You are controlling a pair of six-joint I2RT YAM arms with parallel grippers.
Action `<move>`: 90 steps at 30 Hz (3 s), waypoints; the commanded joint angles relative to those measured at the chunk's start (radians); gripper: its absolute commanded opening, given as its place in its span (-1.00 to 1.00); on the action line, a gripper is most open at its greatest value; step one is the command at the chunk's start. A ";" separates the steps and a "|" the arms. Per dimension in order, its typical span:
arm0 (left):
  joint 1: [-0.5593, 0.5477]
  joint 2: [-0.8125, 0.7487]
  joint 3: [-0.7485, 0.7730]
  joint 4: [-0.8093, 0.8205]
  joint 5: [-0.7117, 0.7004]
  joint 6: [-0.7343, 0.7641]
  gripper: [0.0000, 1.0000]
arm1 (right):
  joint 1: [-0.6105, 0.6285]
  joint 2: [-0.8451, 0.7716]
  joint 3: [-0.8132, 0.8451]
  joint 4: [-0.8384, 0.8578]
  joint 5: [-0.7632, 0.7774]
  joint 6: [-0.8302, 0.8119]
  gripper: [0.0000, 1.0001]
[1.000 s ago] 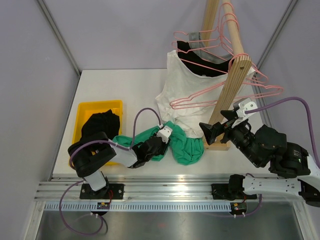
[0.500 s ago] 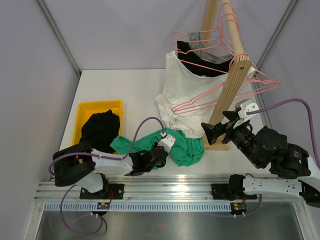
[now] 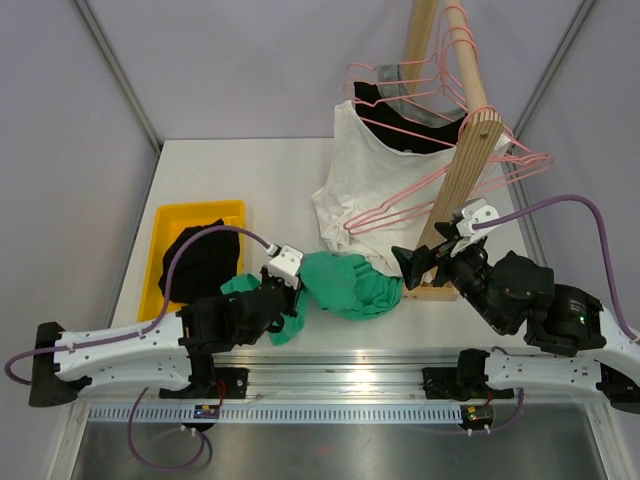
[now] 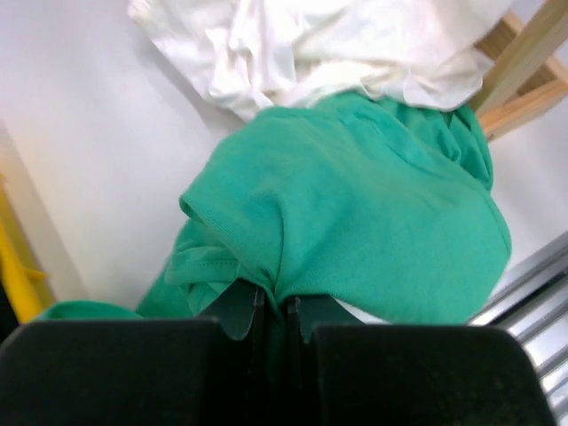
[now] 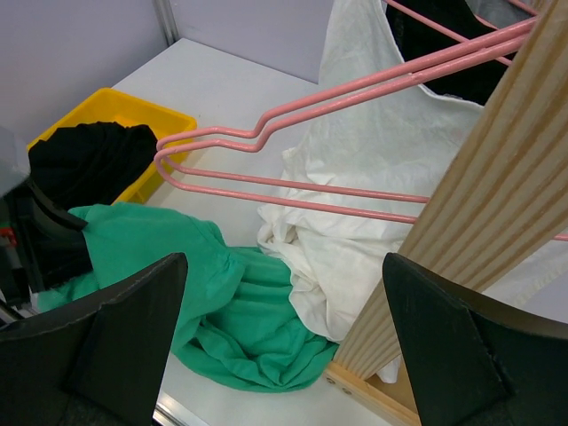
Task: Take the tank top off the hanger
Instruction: Place the tank top into the basket
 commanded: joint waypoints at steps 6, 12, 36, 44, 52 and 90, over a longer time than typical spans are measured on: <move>0.249 -0.049 0.270 -0.110 0.115 0.220 -1.00 | 0.004 0.052 0.002 0.087 0.002 -0.028 0.99; 0.390 -0.012 0.497 -0.094 0.140 0.328 -1.00 | 0.002 0.055 0.004 0.092 0.010 -0.038 0.99; 1.101 0.063 0.984 -0.304 0.616 0.216 -1.00 | -0.082 0.088 -0.038 0.153 -0.084 -0.071 0.99; 1.101 0.037 1.091 -0.396 0.492 0.289 -1.00 | -0.200 0.114 -0.038 0.176 -0.225 -0.057 0.99; 1.101 0.080 1.195 -0.445 0.403 0.366 -1.00 | -0.237 0.151 -0.044 0.192 -0.266 -0.051 0.99; 1.411 -0.027 0.344 -0.258 0.648 0.187 -1.00 | -0.259 0.127 -0.055 0.196 -0.296 -0.051 0.99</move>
